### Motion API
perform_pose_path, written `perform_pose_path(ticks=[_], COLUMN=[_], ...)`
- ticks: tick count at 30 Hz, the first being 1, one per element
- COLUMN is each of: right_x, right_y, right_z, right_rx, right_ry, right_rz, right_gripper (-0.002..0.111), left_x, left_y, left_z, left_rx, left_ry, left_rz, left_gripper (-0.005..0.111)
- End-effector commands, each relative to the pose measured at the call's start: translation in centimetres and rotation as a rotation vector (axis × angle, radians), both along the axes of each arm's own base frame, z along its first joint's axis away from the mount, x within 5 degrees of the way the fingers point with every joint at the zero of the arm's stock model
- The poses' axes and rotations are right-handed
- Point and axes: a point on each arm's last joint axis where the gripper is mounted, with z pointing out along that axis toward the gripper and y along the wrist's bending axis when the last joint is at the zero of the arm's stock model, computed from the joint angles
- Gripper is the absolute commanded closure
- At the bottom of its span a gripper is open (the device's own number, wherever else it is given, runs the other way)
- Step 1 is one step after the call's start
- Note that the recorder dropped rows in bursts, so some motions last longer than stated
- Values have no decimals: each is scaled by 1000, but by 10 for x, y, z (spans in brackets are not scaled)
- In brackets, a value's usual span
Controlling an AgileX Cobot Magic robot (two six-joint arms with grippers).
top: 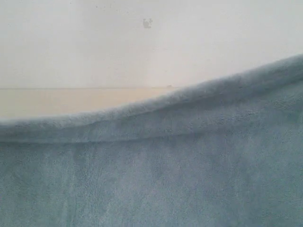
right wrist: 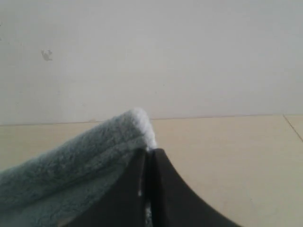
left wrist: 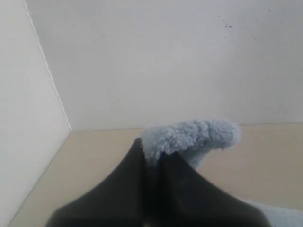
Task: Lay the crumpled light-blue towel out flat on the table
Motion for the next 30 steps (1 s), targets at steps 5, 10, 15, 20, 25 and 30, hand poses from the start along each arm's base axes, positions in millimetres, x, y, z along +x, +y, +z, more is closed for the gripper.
perform_pose_path(ticks=[5, 10, 15, 20, 25, 30], right_x=[67, 132, 122, 139, 142, 131], right_y=[-2, -3, -2, -4, -4, -3], right_z=[-7, 45, 109, 48, -37, -46], right_rx=[27, 0, -95, -211, -166, -139], right_ry=[-21, -116, -214, 182, 391, 409], right_rz=[-30, -28, -8, 29, 32, 26], right_gripper=[108, 108, 108, 108, 108, 108], left_x=[63, 130, 164, 203, 209, 192], left_y=[-42, -86, -100, -109, -116, -114], left_z=[5, 67, 117, 51, -53, -84], left_rx=[264, 349, 68, -32, 83, 107], left_ry=[-58, -299, -377, -64, 263, 415], left_rz=[-5, 66, 73, 62, -9, -75], left_gripper=[103, 103, 103, 103, 103, 103])
